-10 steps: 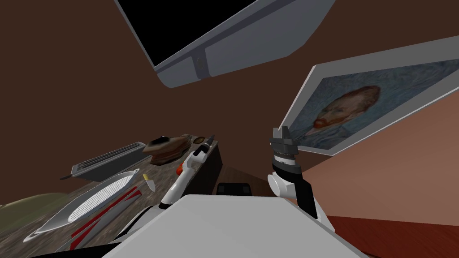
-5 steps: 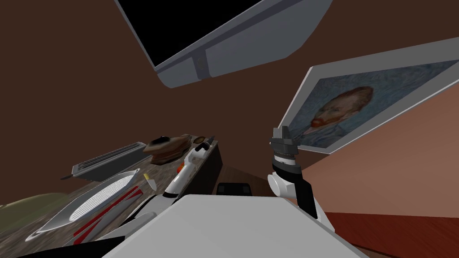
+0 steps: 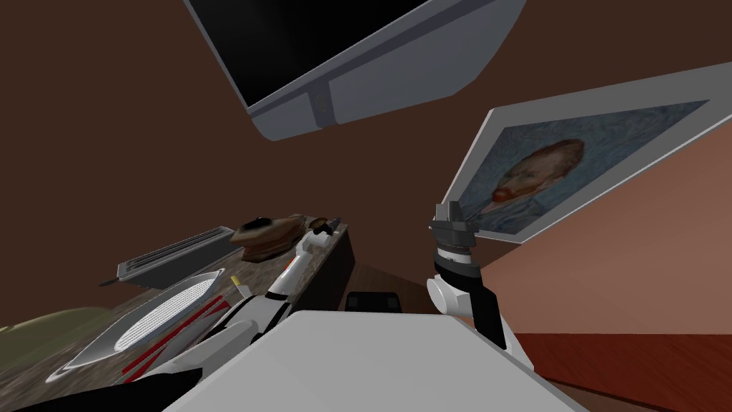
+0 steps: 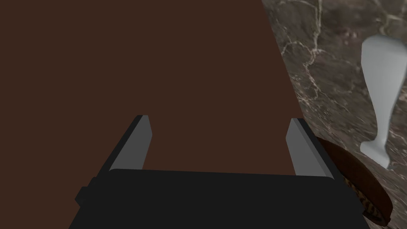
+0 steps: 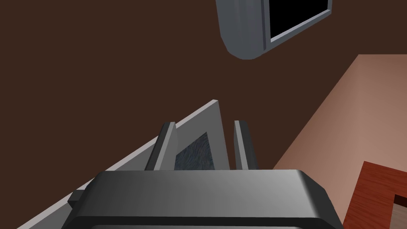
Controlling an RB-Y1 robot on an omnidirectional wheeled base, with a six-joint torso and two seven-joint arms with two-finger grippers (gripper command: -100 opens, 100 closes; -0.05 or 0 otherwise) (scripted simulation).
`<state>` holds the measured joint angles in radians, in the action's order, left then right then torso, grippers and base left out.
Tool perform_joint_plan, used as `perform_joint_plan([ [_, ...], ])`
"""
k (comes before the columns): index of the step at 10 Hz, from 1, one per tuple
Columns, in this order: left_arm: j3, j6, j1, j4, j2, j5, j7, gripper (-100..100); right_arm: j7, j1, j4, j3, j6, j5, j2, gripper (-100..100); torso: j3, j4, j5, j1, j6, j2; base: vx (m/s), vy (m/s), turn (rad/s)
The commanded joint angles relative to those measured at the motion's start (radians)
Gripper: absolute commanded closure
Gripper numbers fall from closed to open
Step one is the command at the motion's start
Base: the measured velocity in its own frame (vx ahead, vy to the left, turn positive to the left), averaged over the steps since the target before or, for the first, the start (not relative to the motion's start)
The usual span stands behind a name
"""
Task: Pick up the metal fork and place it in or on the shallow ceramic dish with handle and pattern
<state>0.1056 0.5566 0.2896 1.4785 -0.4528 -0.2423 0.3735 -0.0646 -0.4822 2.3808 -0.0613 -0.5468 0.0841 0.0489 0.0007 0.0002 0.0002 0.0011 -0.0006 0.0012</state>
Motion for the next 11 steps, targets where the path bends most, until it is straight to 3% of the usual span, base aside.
perform_joint_plan([
  [1, 0.006, 0.05, 0.05, -0.05, -0.031, -0.026, 0.008, -100, 0.0, 0.0, 0.0, 0.0, 0.0, 0.0, 0.0, 0, 0.0, 0.0, 0.0, 0.0, 0.0, 0.0, -0.025, 0.014, -0.018],
  [3, 0.006, 0.088, 0.06, -0.078, -0.031, -0.026, 0.008, -100, 0.0, 0.0, 0.0, 0.0, 0.0, 0.0, 0.0, 0, 0.0, 0.0, 0.0, 0.0, 0.0, 0.0, -0.017, 0.009, -0.005],
  [4, 0.011, 0.134, 0.104, -0.112, -0.051, -0.043, 0.014, -100, 0.0, 0.0, 0.0, 0.0, 0.0, 0.0, 0.0, 0, 0.0, 0.0, 0.0, 0.0, 0.0, 0.0, -0.016, 0.01, -0.019],
  [5, 0.011, 0.149, 0.11, -0.139, -0.051, -0.043, 0.014, -100, 0.0, 0.0, 0.0, 0.0, 0.0, 0.0, 0.0, 0, 0.0, 0.0, 0.0, 0.0, 0.0, 0.0, -0.017, 0.012, -0.014],
  [8, 0.022, 0.243, 0.2, -0.226, -0.086, -0.078, 0.021, -100, 0.0, 0.0, 0.0, 0.0, 0.0, 0.0, 0.0, 0, 0.0, 0.0, 0.0, 0.0, 0.0, -0.001, -0.013, 0.013, -0.019],
  [9, 0.022, 0.266, 0.205, -0.255, -0.086, -0.078, 0.021, -100, 0.0, 0.0, 0.0, 0.0, 0.0, 0.0, 0.0, 0, 0.0, 0.0, 0.0, 0.0, 0.0, -0.001, -0.005, 0.012, -0.012],
  [10, 0.028, 0.296, 0.249, -0.298, -0.101, -0.095, 0.022, -100, 0.0, 0.0, 0.0, 0.0, 0.0, 0.0, 0.0, 0, -0.001, 0.0, 0.0, 0.0, 0.0, -0.001, -0.002, 0.013, -0.023],
  [11, 0.028, 0.32, 0.249, -0.32, -0.101, -0.095, 0.022, -100, 0.0, 0.0, 0.0, 0.0, 0.0, 0.0, 0.0, 0, -0.001, 0.0, 0.0, 0.0, 0.0, -0.001, 0.0, 0.011, -0.017],
])
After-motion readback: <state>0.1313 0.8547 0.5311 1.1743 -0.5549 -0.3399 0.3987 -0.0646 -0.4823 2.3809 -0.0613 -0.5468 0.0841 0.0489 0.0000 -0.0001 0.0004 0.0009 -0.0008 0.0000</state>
